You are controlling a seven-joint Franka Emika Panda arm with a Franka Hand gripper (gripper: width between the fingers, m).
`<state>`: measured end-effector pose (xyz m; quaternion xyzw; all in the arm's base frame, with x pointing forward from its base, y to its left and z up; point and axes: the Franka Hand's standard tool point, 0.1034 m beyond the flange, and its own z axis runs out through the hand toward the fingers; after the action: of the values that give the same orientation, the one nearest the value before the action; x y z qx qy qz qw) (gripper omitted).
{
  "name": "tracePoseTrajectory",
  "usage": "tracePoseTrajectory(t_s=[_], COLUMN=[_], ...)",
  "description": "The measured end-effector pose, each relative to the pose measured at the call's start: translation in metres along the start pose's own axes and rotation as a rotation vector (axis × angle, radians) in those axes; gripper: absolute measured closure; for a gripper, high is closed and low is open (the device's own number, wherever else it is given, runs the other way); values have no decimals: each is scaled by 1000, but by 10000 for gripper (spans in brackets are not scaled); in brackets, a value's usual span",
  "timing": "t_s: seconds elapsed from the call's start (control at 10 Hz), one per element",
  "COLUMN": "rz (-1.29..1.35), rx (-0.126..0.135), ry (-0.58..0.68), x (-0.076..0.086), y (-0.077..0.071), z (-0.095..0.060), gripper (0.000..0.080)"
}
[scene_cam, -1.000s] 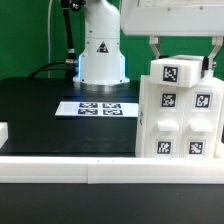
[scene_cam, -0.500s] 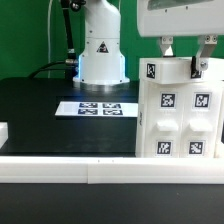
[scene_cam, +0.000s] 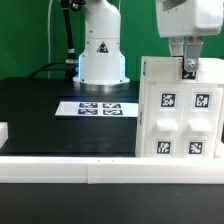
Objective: Assemble cabinet
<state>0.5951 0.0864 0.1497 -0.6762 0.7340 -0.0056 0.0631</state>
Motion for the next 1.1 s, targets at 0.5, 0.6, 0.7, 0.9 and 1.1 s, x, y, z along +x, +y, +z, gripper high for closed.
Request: tracePoseTrajectory(t_s=[0.5, 0.6, 0.7, 0.9, 1.1], rz=[236, 248, 244, 224, 208], rx=[2, 2, 1, 1, 1], ry=[-30, -35, -39, -40, -40], x=[0, 0, -2, -3, -5], y=[-3, -3, -3, -2, -2], z=[-2, -2, -2, -2, -1], gripper=[238, 238, 154, 34, 2])
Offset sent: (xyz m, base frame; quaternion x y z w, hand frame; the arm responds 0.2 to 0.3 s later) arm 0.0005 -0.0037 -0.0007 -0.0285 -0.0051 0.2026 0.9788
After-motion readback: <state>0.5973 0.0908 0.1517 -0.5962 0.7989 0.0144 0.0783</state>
